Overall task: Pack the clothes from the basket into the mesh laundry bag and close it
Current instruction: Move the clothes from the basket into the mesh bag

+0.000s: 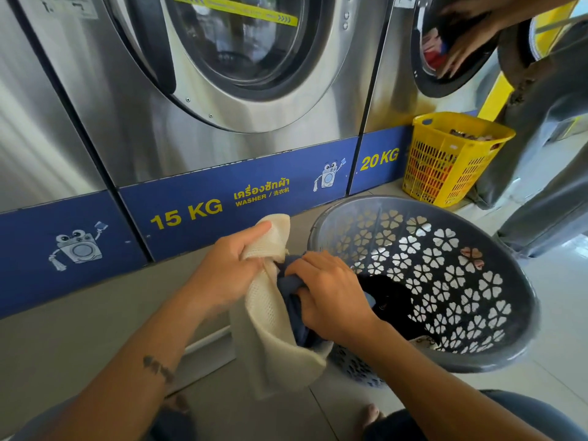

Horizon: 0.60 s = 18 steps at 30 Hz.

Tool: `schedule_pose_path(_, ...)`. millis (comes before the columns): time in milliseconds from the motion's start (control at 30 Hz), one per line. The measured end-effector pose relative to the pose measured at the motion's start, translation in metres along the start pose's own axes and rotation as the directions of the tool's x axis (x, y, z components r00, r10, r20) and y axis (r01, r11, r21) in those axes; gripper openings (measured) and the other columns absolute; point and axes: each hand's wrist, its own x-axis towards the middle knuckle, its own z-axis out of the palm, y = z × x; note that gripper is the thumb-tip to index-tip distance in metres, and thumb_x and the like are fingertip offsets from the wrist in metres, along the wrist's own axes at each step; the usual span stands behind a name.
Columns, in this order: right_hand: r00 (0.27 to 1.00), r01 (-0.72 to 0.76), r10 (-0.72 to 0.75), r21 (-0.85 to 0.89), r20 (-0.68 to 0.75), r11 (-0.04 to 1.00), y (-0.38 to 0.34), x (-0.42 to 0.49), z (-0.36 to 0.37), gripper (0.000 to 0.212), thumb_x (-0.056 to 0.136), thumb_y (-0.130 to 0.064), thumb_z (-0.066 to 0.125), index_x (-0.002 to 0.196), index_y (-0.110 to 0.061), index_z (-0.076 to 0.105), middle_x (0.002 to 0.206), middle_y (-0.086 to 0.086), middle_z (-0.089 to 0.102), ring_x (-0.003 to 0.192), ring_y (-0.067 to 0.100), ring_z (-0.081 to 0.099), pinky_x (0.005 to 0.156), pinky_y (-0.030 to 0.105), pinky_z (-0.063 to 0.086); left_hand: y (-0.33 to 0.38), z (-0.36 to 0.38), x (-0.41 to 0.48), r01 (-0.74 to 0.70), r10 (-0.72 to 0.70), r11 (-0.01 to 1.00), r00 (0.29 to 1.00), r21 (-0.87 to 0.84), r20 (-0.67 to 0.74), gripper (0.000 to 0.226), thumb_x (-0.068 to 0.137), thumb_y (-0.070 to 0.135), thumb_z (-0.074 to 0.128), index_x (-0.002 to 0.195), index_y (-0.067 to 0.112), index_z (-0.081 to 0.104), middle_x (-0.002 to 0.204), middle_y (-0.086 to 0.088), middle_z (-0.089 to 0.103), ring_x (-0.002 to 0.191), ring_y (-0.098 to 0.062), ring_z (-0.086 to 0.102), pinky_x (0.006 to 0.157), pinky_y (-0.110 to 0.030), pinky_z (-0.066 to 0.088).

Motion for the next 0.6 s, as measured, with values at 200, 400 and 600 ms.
schedule_pose_path(200, 0.960, -0.015, -0.087, 0.360, 0.265, 0.933, -0.031, -0.024, 0.029, 0.009, 0.082, -0.013, 0.056, 0.074, -0.013, 0.058, 0.074, 0.004, 0.061, 0.065, 0.017, 0.049, 0.058, 0.027, 0.037, -0.009, -0.010, -0.033, 0.017, -0.008, 0.964, 0.999, -0.266, 0.032, 0.065, 0.087, -0.010, 0.046, 0.130, 0.038, 0.056, 0.132, 0.015, 0.056, 0.114, -0.008, 0.058, 0.096, -0.029, 0.046)
schedule_pose_path(400, 0.594, 0.115, -0.012, -0.071, 0.804, 0.991, -0.025, -0.063, 0.084, 0.023, 0.094, -0.028, 0.056, 0.092, -0.007, 0.066, 0.089, 0.014, 0.069, 0.071, 0.028, 0.057, 0.065, 0.036, 0.047, -0.065, 0.003, -0.064, 0.200, -0.219, 0.973, 0.959, -0.113, -0.181, 0.061, 0.087, -0.004, 0.040, 0.128, 0.037, 0.058, 0.122, 0.013, 0.059, 0.098, -0.007, 0.059, 0.077, -0.021, 0.045)
schedule_pose_path(600, 0.504, 0.236, 0.029, -0.170, 0.863, 0.957, -0.023, -0.093, 0.100, 0.022, 0.095, -0.025, 0.054, 0.096, -0.008, 0.068, 0.096, 0.015, 0.070, 0.091, 0.032, 0.066, 0.078, 0.039, 0.047, -0.160, 0.037, -0.099, 0.369, -0.368, 0.929, 0.904, -0.039, -0.216, 0.059, 0.085, -0.006, 0.036, 0.106, 0.038, 0.068, 0.127, -0.001, 0.058, 0.108, -0.021, 0.055, 0.090, -0.029, 0.045)
